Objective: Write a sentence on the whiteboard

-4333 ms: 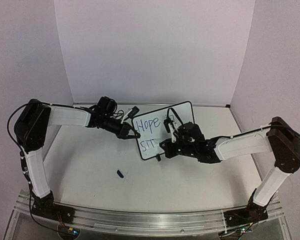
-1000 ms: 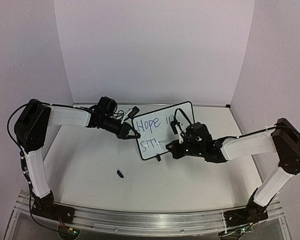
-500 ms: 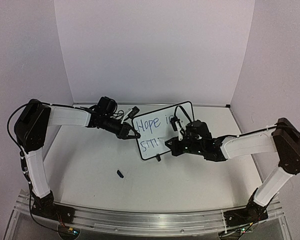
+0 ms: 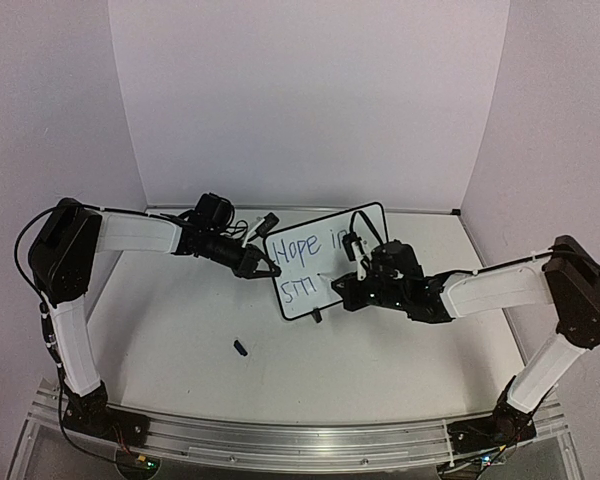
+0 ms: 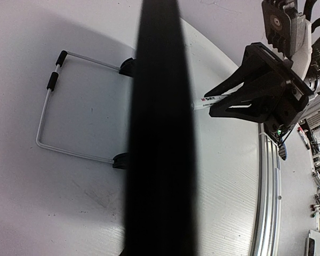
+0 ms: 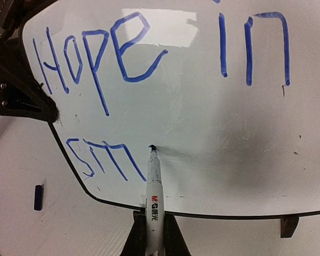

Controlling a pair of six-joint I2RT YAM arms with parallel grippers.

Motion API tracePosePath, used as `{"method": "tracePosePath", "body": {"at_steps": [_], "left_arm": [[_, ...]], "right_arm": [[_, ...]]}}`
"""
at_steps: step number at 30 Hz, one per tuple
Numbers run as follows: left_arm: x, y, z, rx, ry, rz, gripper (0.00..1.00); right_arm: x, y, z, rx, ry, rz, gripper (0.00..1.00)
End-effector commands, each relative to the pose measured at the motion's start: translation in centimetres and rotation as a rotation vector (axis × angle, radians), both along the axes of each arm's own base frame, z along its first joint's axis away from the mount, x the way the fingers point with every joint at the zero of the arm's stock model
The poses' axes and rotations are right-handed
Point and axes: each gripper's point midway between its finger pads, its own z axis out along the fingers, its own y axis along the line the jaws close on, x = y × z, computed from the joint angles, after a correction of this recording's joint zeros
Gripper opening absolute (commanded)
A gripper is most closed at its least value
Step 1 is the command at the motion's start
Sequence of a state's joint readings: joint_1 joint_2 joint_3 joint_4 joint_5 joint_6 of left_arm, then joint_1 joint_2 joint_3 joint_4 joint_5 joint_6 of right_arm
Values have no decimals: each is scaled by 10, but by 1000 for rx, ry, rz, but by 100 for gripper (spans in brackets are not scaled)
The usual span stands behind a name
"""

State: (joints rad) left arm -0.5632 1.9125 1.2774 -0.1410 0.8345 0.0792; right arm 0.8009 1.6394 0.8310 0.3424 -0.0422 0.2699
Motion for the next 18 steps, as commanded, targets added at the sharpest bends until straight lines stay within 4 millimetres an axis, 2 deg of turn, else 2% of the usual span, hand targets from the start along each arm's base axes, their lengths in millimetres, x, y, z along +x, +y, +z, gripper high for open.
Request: {"method": "tracePosePath", "body": {"at_steps": [1,6,11,18], "left_arm": [[-11,-9,1,14,21,-35,0],[-11,-9,1,14,22,-35,0],[-11,-9,1,15,23,-35,0],[-11,-9,1,15,23,-35,0]], "right_arm": [[6,12,8,19,-26,36,0],[-2,14,-1,17,4,72,0],[-9,6,-11,0,29,61,0],[-11,-2,-16,-22,39,44,0]]}}
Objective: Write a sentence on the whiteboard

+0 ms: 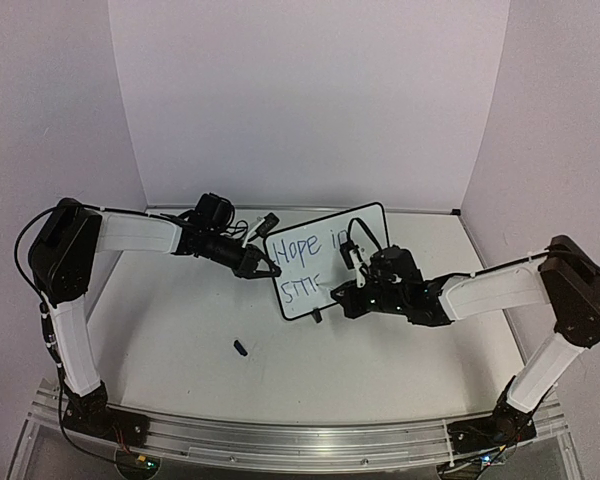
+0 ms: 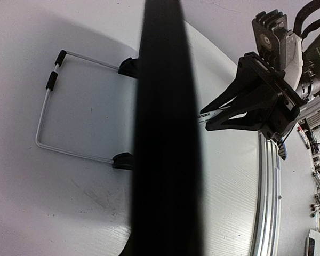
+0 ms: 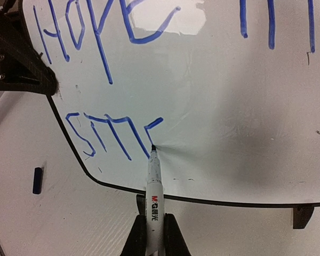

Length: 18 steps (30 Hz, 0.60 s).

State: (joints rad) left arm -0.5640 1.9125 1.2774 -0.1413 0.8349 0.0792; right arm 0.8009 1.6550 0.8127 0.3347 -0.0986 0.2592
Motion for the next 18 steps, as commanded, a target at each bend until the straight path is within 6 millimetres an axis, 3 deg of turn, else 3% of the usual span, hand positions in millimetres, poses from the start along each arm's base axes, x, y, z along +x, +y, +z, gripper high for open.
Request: {"method": "tracePosePath", "body": {"at_steps": [1,18], "left_arm": [[-10,-8,1,15,22,-34,0],[-11,-8,2,14,20,-35,0]], "right_arm": [[0,-5,0,-10,-6,-14,0],[19,-4,38,-5,-99,-66,0]]}}
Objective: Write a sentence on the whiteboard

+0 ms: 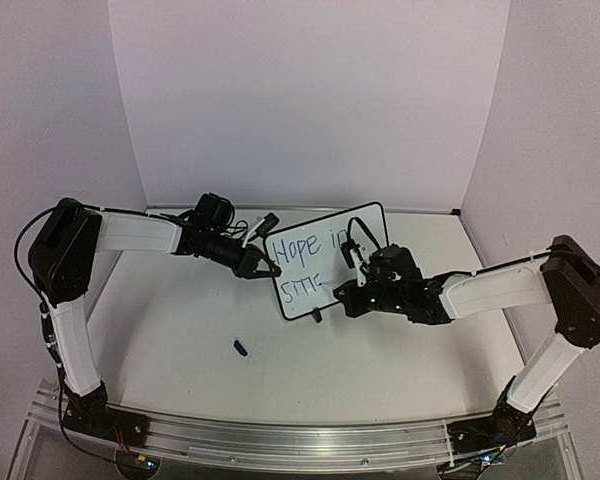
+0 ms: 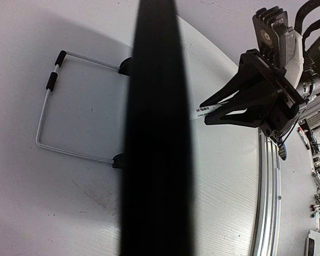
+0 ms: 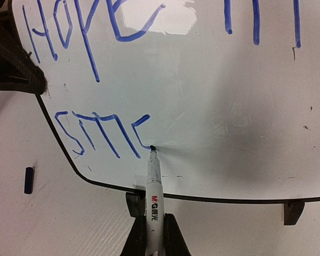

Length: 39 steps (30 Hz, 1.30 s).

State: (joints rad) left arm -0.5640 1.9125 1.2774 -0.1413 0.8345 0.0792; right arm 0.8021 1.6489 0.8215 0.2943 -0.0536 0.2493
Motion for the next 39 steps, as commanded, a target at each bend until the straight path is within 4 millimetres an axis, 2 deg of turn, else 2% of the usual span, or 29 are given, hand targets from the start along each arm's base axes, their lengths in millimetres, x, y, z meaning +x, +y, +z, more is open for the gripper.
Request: {"method": "tracePosePath", "body": {"at_steps": [1,5,13,30,35,39], "left_arm": [[-11,-8,2,13,19,-35,0],[-11,-8,2,13,20,-36,0],[-11,-8,1,13,21,-36,0],[-11,-9,1,12,24,-37,0],[-11,-9,2,11,22,-37,0],[-11,-9,2,11,21,-37,0]], "right_arm": [[17,3,42,37,-99,-32,0],[18,5,48,41,-113,-29,0],[19,5,49,39,-118,-30,0],[6,-7,2,-4,-15,-45,0],[5,-9,-2,-9,-9,-53,0],[5,-10,2,-5,-18,-57,0]]}}
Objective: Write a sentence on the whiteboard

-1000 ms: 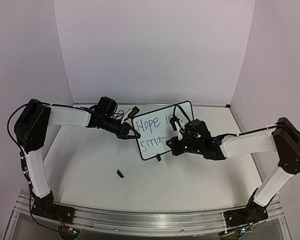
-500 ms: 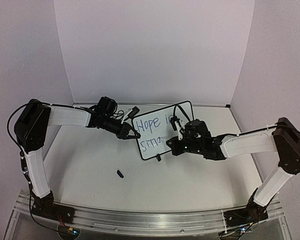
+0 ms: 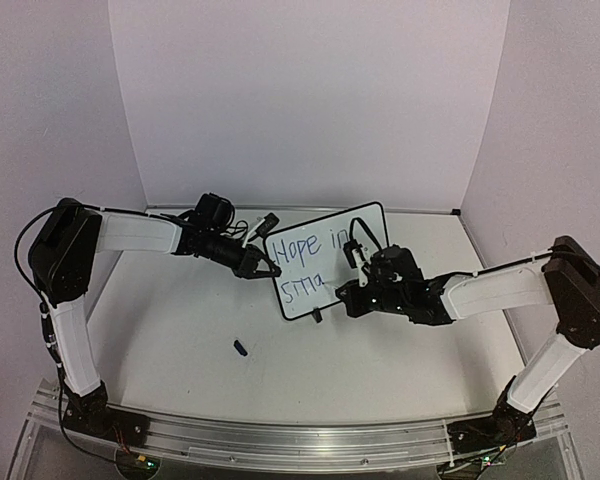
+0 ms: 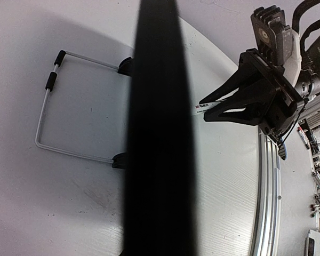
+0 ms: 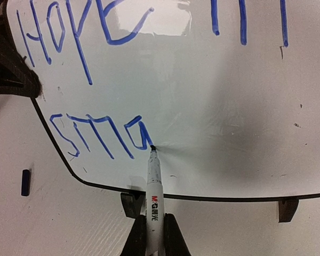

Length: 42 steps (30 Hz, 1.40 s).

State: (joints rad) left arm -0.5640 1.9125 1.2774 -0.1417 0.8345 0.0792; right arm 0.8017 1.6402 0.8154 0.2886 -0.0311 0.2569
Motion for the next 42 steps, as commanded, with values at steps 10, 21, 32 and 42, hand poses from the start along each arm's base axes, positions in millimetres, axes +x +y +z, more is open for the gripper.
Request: {"method": "tracePosePath", "body": {"at_steps": [10,21,32,42], "left_arm": [[-11,-9,3,11,19,-36,0],[-11,-8,2,12,21,-35,0],[-10,-8,1,14,22,-34,0],[-10,-8,2,14,19,-34,0]], "right_arm": [[6,-15,35,19,-84,-65,0],[15,-15,55,-3,-141,-69,0],[30,0,64,-9,-174,-48,0],[32,4,49,-21,-142,-47,0]]}}
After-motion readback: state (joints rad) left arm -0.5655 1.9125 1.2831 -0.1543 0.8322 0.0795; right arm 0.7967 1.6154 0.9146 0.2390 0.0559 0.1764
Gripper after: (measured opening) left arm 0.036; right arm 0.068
